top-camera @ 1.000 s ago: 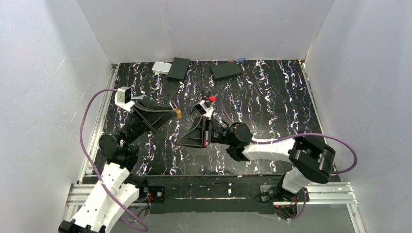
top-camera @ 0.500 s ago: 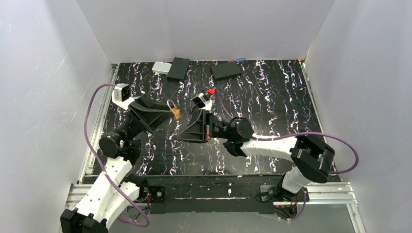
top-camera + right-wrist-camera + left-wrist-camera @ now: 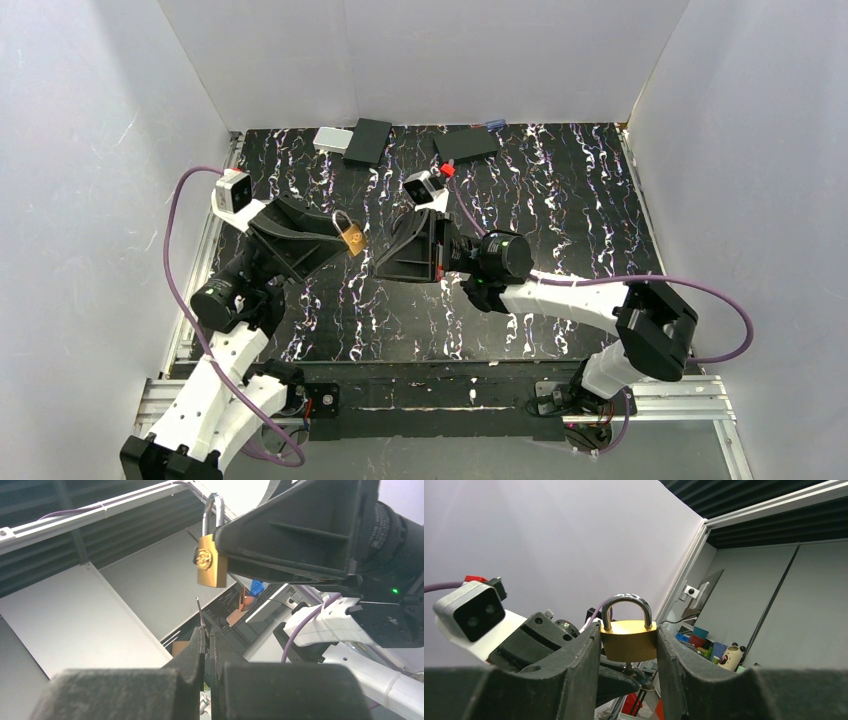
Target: Unlock with the key
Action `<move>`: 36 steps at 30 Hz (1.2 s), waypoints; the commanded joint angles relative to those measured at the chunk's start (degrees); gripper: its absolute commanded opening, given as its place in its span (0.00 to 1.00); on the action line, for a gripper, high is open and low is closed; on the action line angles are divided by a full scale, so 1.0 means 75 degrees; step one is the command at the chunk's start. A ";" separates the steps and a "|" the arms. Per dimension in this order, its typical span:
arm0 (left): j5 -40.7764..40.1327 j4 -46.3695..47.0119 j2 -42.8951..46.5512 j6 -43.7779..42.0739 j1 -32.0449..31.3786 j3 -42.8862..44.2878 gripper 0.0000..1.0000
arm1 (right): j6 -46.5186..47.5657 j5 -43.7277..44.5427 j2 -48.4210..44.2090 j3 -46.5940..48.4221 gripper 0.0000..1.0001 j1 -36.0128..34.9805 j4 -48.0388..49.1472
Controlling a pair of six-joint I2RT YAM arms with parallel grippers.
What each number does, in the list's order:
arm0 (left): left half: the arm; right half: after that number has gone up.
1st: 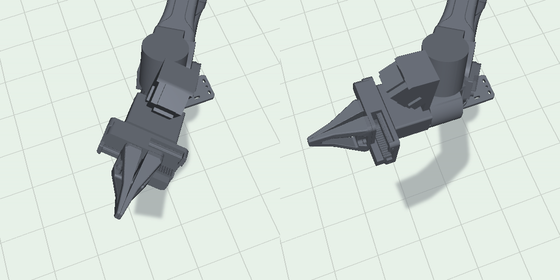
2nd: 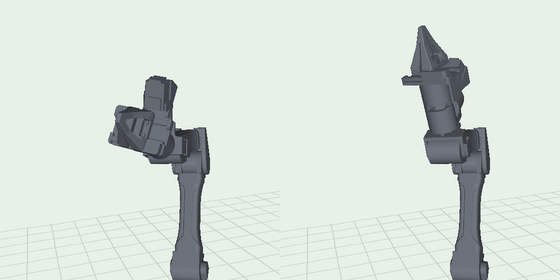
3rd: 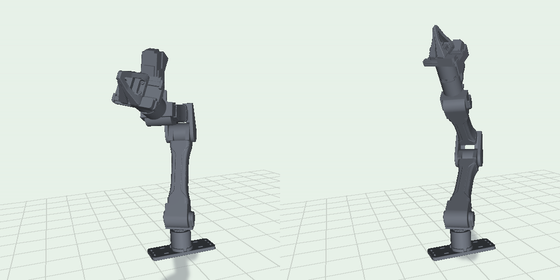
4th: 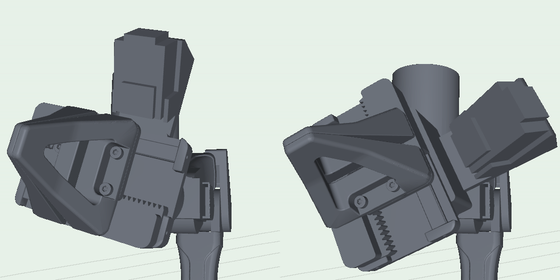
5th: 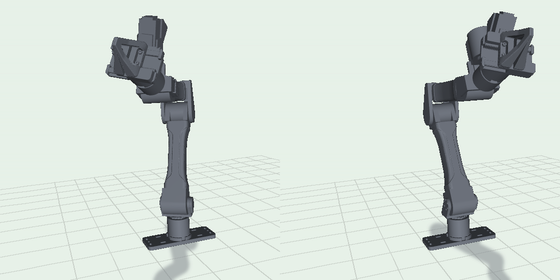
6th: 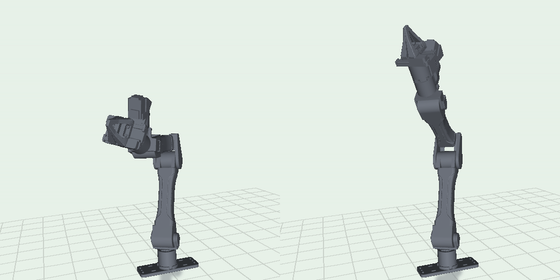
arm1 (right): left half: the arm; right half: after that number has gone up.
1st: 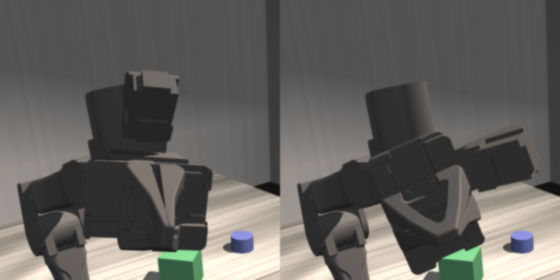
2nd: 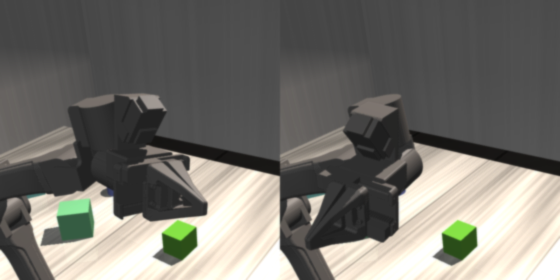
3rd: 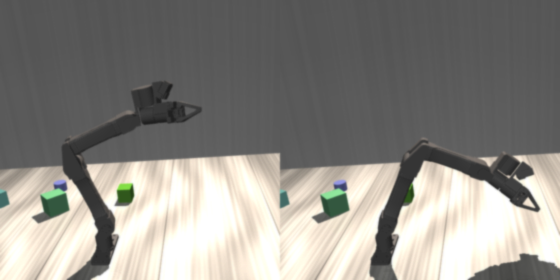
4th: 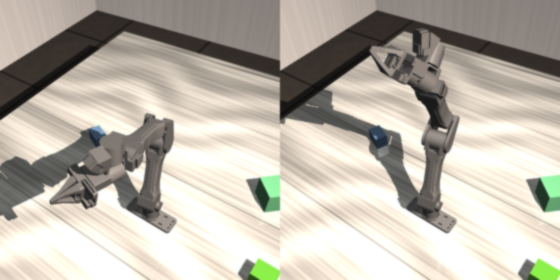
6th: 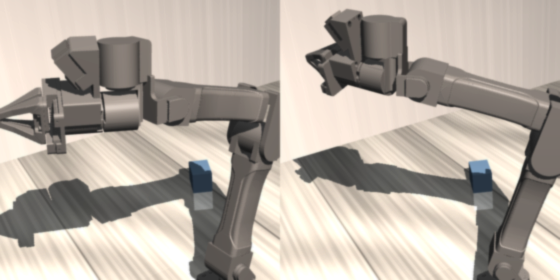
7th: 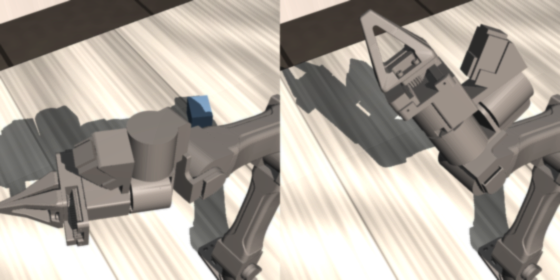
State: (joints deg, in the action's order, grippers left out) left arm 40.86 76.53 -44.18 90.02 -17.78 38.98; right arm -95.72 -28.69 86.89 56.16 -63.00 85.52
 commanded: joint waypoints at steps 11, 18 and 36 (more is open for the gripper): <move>-0.0037 0.0436 -0.0087 -0.0289 0.0036 0.0223 0.00 | 0.0042 -0.0195 -0.0113 0.0509 0.01 -0.0049 0.1326; -0.0154 0.0448 0.0017 -0.0339 0.0036 0.0167 0.00 | -0.0201 -0.0197 0.0173 0.0681 0.01 -0.0049 0.1296; -0.0169 0.0448 0.0196 -0.0429 0.0031 -0.0044 0.00 | -0.0472 -0.0247 0.0413 0.0938 0.01 -0.0061 0.1390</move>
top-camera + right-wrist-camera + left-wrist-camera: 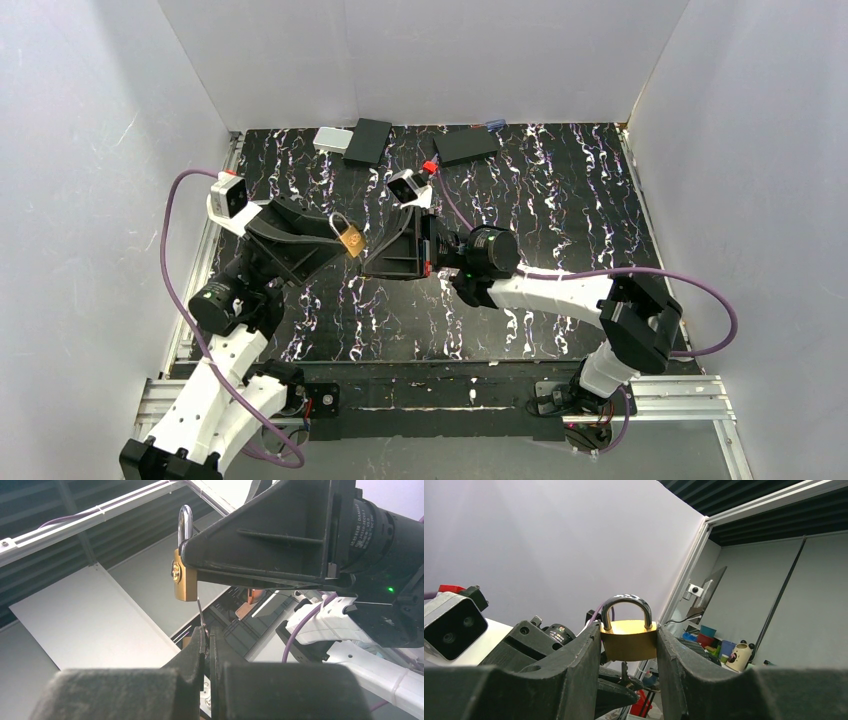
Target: Unlock with the key
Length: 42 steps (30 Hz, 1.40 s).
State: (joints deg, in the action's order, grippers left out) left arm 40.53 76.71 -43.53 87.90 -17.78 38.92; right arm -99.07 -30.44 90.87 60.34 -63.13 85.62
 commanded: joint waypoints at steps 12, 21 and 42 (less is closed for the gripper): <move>-0.0264 0.0425 0.0060 -0.0211 0.0030 -0.0037 0.00 | 0.0055 -0.0137 -0.0238 0.0321 0.01 -0.0112 0.1291; -0.0176 0.0435 0.0049 -0.0183 0.0032 0.0086 0.00 | 0.0147 -0.0124 -0.0245 0.0368 0.01 -0.0125 0.1111; 0.0051 0.0454 0.0233 -0.0083 0.0016 0.0017 0.00 | 0.0248 -0.0102 -0.0224 0.0481 0.01 -0.0117 0.0820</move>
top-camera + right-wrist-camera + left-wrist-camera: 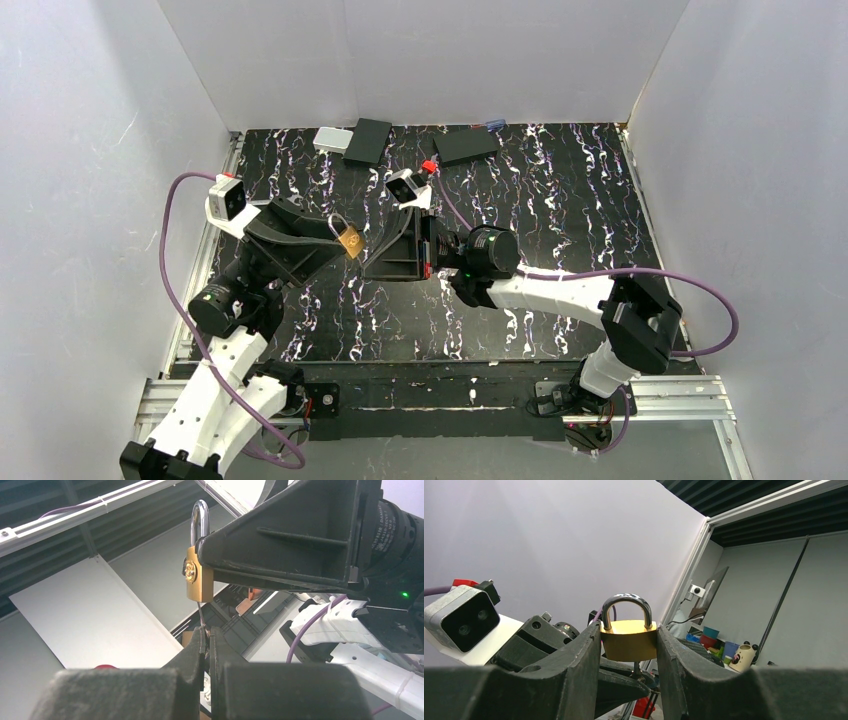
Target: Unlock with the key
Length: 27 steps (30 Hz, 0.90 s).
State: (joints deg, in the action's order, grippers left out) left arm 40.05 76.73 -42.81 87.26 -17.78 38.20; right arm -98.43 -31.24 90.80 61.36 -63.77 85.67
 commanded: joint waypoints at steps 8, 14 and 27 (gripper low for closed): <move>0.0299 0.0445 0.0213 0.0072 0.0026 0.0130 0.00 | -0.0076 0.0129 0.0005 0.0385 0.01 -0.0029 0.1019; 0.0370 0.0445 0.0282 0.0084 0.0016 0.0140 0.00 | -0.0140 0.0168 0.0040 0.0419 0.01 -0.0029 0.1008; 0.1112 0.0434 0.0282 0.0033 0.0022 0.0283 0.00 | -0.0253 0.0334 -0.0086 0.0300 0.01 -0.0029 0.0862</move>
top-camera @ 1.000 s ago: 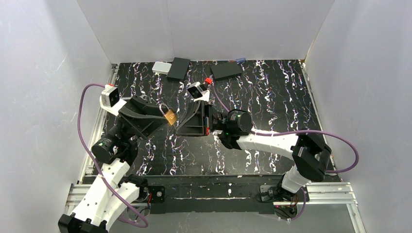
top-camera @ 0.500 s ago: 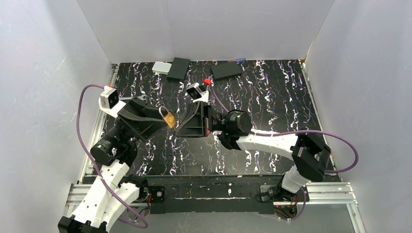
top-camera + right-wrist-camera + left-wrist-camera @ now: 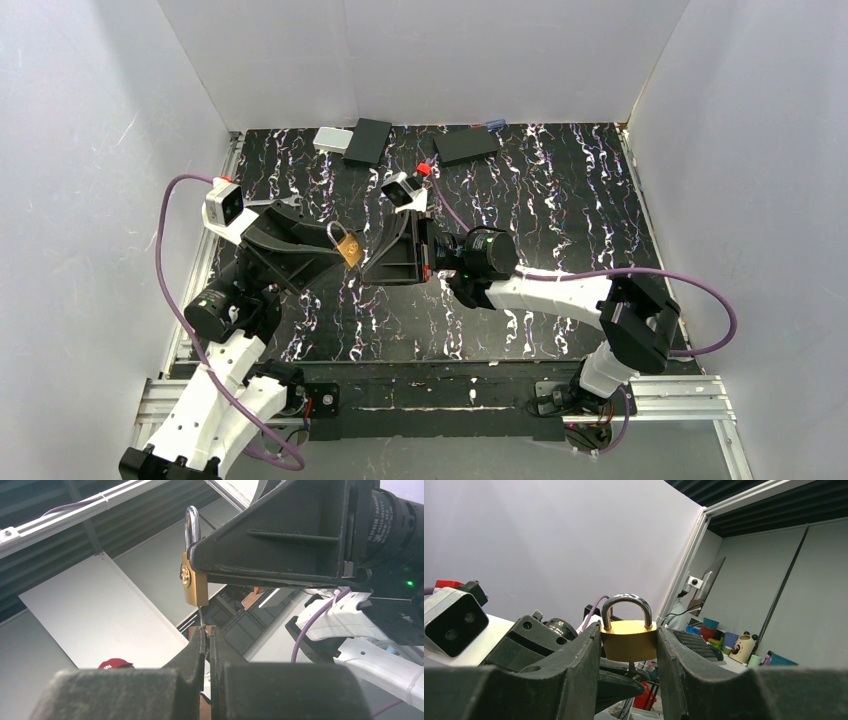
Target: Unlock with the key
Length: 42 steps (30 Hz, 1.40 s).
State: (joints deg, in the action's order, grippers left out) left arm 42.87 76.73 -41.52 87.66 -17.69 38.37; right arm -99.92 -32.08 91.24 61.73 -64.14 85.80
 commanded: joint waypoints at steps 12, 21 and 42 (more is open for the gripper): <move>0.1196 0.0422 0.0005 -0.0250 0.0004 0.0279 0.00 | -0.0599 0.0789 -0.0030 -0.0063 0.01 0.0066 0.1079; 0.1287 0.0387 0.0073 -0.0349 -0.0001 0.0212 0.00 | -0.0568 0.0895 -0.0208 -0.0251 0.01 0.0176 0.0988; 0.0640 0.0406 0.0291 -0.0395 0.0004 -0.0088 0.00 | -0.0804 0.1061 0.0011 0.0413 0.01 0.0243 0.1607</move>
State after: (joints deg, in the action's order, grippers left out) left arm 44.84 76.01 -40.77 84.42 -17.04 37.80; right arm -102.67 -31.59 91.00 59.68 -63.72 86.54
